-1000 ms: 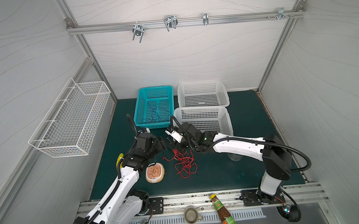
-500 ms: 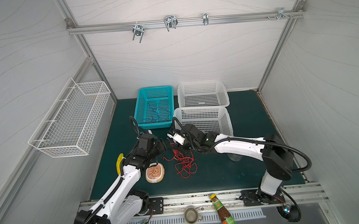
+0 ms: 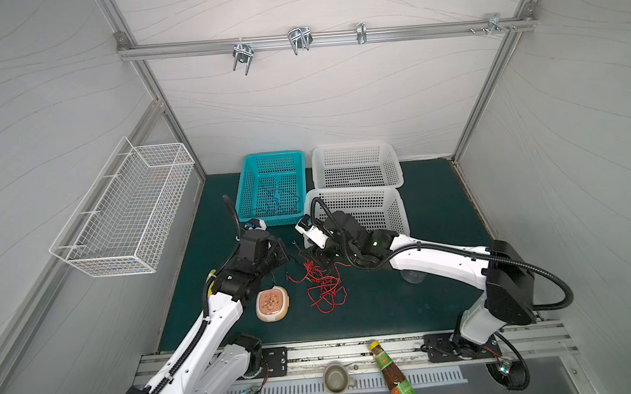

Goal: Untangle the cables

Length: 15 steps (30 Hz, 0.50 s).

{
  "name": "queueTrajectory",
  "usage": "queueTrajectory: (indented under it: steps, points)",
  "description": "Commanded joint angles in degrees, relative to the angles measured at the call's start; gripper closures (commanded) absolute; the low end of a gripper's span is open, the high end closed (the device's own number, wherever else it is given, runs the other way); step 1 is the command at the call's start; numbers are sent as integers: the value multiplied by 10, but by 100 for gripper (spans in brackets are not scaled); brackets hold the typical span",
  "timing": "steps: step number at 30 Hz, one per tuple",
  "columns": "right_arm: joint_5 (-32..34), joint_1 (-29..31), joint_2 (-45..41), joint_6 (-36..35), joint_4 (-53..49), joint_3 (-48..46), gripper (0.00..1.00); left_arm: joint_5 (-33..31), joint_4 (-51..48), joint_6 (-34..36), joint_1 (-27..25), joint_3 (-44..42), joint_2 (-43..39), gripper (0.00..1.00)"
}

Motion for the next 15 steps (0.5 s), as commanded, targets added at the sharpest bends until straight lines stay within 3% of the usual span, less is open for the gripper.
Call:
queueTrajectory:
  steps: [1, 8, 15]
  points:
    - [8, 13, 23, 29, 18, 27, 52, 8, -20, 29, -1, 30, 18, 100]
    - [9, 30, 49, 27, -3, 58, 51, 14, 5, 19, 0, 13, 17, 100]
    - [17, 30, 70, 29, 32, 44, 46, 19, -18, 27, -1, 78, 1, 100]
